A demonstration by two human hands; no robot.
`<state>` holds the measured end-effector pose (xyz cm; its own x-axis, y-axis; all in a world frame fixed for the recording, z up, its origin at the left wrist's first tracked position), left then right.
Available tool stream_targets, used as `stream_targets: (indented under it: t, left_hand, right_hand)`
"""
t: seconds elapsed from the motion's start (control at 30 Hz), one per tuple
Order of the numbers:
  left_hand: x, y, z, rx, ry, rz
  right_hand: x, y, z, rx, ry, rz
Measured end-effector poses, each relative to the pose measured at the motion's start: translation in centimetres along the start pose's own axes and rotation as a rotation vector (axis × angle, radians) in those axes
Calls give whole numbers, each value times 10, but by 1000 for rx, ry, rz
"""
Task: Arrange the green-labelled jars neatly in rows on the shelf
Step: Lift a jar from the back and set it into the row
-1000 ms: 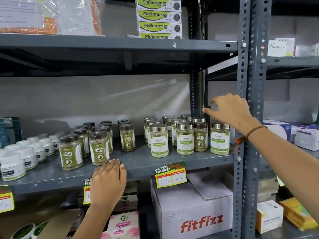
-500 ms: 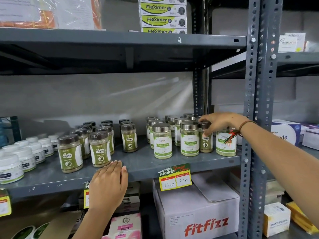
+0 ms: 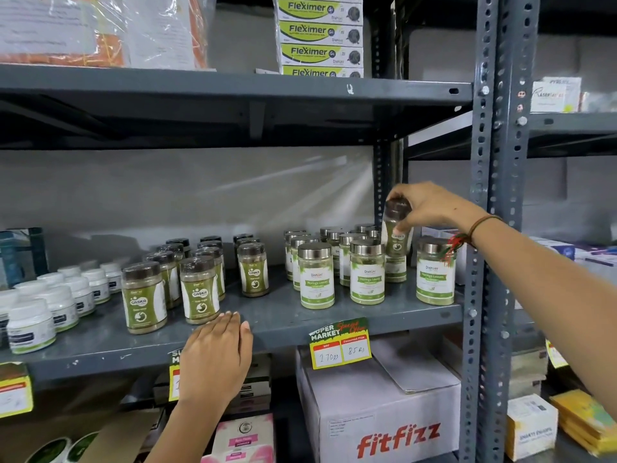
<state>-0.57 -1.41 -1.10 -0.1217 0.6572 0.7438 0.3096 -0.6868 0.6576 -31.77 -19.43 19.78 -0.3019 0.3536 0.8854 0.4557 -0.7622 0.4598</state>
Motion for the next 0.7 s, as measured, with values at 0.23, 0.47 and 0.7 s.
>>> stream_targets:
  t: [0.23, 0.47, 0.7]
  left_hand:
    - [-3, 0, -1, 21, -23, -7]
    - [-4, 0, -1, 30, -32, -17]
    - [-7, 1, 2, 5, -39, -27]
  right_hand:
    - [41, 3, 46, 125, 30, -233]
    - [29, 4, 114, 315, 356, -157]
    - [-22, 13, 174, 424, 383, 87]
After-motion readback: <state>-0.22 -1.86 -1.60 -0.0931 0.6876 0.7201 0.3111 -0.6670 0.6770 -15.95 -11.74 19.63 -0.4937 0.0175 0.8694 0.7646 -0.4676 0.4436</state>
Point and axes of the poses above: each hand's wrist, its own y-axis towards the middle knuckle, its own x-axis out of the back of the hand, z = x × y, the point moved 1 cm from there along y, towards the middle knuckle, and after that the axes turned 3 degrees about x, right-handed, at the moved point
